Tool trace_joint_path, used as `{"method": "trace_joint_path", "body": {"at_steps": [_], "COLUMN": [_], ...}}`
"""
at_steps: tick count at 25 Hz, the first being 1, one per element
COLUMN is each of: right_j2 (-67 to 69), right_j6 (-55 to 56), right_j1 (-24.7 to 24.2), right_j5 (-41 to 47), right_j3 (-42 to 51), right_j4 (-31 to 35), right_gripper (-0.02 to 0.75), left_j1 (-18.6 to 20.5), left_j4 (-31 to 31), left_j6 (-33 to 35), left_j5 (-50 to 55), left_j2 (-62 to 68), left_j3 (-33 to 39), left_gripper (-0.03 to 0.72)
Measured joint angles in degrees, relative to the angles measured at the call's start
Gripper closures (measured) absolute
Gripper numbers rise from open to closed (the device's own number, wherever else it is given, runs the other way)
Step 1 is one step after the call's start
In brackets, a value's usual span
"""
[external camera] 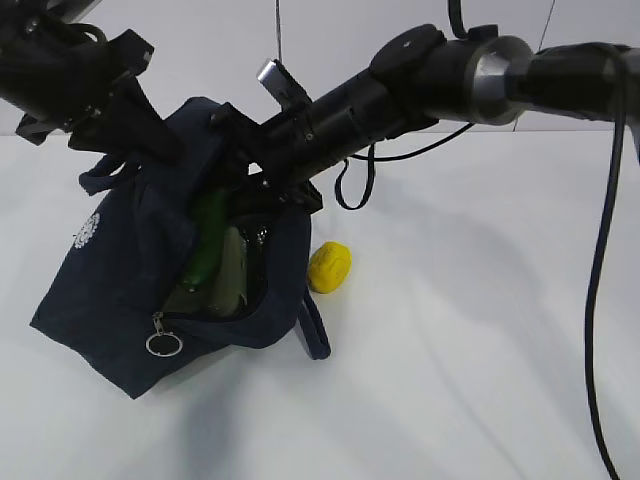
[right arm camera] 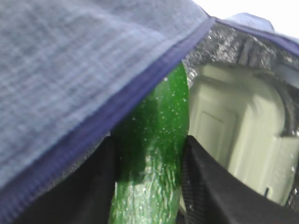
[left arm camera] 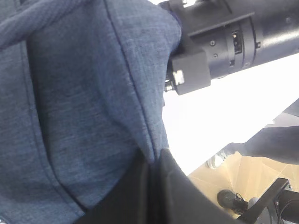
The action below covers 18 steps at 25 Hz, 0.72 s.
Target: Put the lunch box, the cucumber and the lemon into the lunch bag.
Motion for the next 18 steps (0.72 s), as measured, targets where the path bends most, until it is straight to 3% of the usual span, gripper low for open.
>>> {"method": "trace_joint_path", "body": {"at_steps": [8,13,18], "right_j2": [1.1,1.1,1.1], "right_j6": [-4.1,-4.9,-4.9], "right_j1": [0.4,0.5,0.5], "right_j5": [-1.8,-1.9,0.0], "right_j3": [0.0,0.0,0.0], "right_j4": [3.3,3.7,3.8], "right_gripper": [0.411,0.315,0.29], "left_j1": [0.0,0.0,0.0], "left_j4": [-0.1,-0.2,-0.1], "left_j6": [0.0,0.0,0.0], "left_j5": [0.0,0.0,0.1], "left_j2": [0.0,0.0,0.0], "left_j3": [0.0,0.0,0.0], "left_gripper": [0.689,0.689,0.689]}}
